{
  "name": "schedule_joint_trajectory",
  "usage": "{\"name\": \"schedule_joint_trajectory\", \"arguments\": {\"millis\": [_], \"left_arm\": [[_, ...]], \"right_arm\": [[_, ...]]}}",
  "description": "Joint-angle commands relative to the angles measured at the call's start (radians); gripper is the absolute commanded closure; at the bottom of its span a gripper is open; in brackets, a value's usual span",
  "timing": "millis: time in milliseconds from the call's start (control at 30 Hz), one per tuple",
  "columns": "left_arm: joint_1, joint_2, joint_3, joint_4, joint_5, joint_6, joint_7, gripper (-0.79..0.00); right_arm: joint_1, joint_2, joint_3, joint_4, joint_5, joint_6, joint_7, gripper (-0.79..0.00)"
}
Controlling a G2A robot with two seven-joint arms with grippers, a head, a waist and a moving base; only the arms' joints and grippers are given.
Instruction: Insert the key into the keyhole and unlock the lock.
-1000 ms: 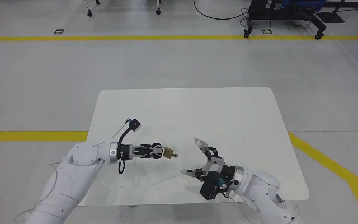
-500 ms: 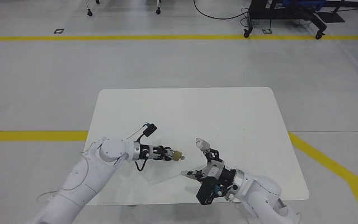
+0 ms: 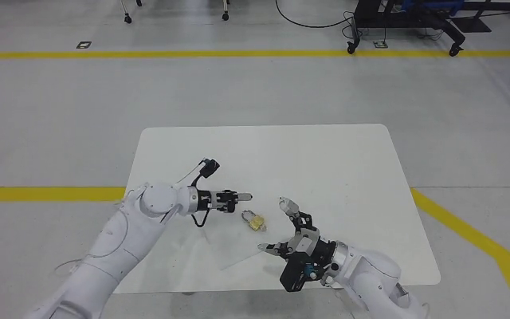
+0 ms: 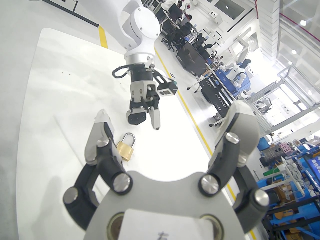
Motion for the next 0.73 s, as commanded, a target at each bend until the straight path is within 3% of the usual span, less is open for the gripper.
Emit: {"name": "schedule_joint_trajectory", "arguments": {"millis": [0,67,133,200,300,400,533,700], "left_arm": [[0.078,0.04,-0.102,-0.105,0.077,-0.079,0.08,-0.785],[0.179,0.078,-0.21,-0.222,0.173,-0.147,0.18,-0.785],[0.287,0.114,-0.322,-0.359,0.409,-0.213,0.338,-0.785],[0.414,0.134,-0.417,-0.471,0.536,-0.241,0.493,-0.785],[0.543,0.151,-0.534,-0.551,0.59,-0.252,0.615,-0.785],[0.601,0.158,-0.613,-0.549,0.606,-0.233,0.676,-0.785],[0.627,0.164,-0.688,-0.507,0.653,-0.221,0.749,-0.785],[0.634,0.164,-0.699,-0.496,0.651,-0.221,0.759,-0.785]], "right_arm": [[0.0,0.0,0.0,0.0,0.0,0.0,0.0,-0.785],[0.0,0.0,0.0,0.0,0.0,0.0,0.0,-0.785],[-0.001,-0.001,0.004,0.003,0.018,0.01,0.005,-0.785],[0.001,-0.008,0.035,0.027,0.155,0.065,0.025,-0.785],[0.007,-0.016,0.1,0.069,0.375,0.103,0.074,-0.785],[0.004,-0.015,0.178,0.081,0.482,0.134,0.119,-0.785],[-0.034,-0.01,0.265,0.06,0.549,0.144,0.045,-0.785],[-0.034,-0.01,0.265,0.06,0.55,0.143,0.041,-0.785]]}}
